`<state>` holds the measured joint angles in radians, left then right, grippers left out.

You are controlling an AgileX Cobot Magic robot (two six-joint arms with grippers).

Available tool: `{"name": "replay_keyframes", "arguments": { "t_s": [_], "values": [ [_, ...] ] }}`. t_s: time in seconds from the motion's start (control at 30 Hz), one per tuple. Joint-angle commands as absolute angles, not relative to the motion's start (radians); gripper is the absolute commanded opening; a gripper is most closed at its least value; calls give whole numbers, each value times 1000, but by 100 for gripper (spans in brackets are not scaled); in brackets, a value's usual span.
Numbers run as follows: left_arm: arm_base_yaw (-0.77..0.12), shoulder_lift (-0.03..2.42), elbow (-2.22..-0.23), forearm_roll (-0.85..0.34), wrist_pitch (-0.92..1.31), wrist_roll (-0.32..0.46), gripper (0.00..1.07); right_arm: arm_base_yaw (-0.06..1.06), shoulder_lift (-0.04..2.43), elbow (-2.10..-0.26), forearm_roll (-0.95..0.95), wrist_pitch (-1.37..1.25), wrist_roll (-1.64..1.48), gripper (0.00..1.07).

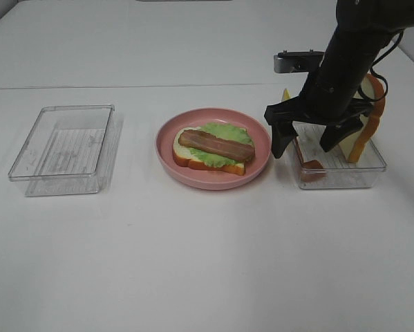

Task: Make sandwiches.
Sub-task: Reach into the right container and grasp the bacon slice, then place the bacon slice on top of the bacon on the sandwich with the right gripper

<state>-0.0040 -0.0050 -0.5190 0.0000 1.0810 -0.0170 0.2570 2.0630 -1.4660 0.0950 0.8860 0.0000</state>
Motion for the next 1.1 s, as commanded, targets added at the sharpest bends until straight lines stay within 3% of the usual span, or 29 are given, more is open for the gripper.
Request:
{"name": "replay_keyframes", "arguments": {
  "t_s": [0.03,0.07,0.1,0.13,0.2,0.23,0.27,0.3,0.37,0.4,0.43,0.83,1.1],
  "values": [
    [-2,-18,-516,0,1073,-19,100,257,2075,-1471,87,879,0,70],
    [-2,-18,-516,0,1073,-19,100,257,2075,-1471,87,879,0,70],
    [-2,-18,-516,0,1073,-19,100,257,2075,-1471,87,878,0,59],
    [-2,-18,-516,0,1073,-19,100,257,2075,-1471,87,878,0,59],
    [-2,-18,-516,0,1073,-19,100,257,2077,-1471,87,878,0,41],
    [-2,-18,-516,0,1073,-19,100,257,2077,-1471,87,878,0,41],
    [-2,-18,-516,0,1073,-19,100,257,2077,-1471,87,878,0,29],
    [-2,-18,-516,0,1073,-19,100,257,2077,-1471,87,878,0,29],
    [-2,-18,-516,0,1073,-19,100,257,2077,-1471,86,877,-11,8],
    [-2,-18,-516,0,1073,-19,100,257,2077,-1471,86,877,-11,8],
    [-2,-18,-516,0,1073,-19,100,257,2077,-1471,86,881,-32,0],
    [-2,-18,-516,0,1073,-19,100,257,2050,-1472,77,911,-50,0],
    [-2,-18,-516,0,1073,-19,100,257,1992,-1574,68,1058,-42,0]
  ]
}}
